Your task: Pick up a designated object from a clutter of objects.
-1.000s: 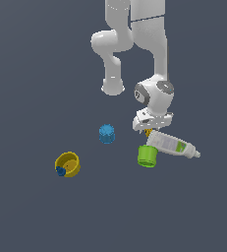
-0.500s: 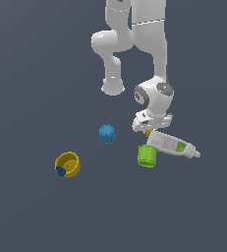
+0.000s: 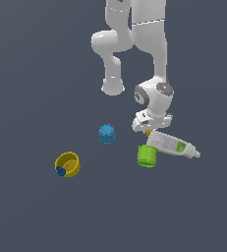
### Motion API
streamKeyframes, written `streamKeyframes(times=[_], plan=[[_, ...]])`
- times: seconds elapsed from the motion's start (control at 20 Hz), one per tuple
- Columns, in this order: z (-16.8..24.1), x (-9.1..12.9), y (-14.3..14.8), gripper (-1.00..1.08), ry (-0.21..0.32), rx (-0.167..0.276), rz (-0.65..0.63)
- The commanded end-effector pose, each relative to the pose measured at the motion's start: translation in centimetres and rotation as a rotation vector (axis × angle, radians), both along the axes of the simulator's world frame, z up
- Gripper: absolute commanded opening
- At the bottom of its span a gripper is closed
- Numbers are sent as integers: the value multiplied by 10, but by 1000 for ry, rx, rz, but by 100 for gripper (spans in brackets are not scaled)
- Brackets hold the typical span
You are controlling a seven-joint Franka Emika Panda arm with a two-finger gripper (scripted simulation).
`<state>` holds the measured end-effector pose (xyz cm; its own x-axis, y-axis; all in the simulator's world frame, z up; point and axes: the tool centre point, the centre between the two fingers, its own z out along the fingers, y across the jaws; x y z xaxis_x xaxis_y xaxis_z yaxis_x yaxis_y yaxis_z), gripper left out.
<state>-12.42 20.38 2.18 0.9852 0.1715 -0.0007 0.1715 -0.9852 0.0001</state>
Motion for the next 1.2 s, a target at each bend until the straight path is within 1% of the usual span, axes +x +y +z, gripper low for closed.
streamKeyframes(times=[0.0, 0.25, 0.5, 0.8, 1.15], plan=[[1, 0, -1, -100, 0, 0, 0], [9, 0, -7, -100, 0, 0, 0], [26, -1, -21, -100, 0, -1, 0], [58, -2, -46, -100, 0, -1, 0], [104, -4, -82, -100, 0, 1, 1]])
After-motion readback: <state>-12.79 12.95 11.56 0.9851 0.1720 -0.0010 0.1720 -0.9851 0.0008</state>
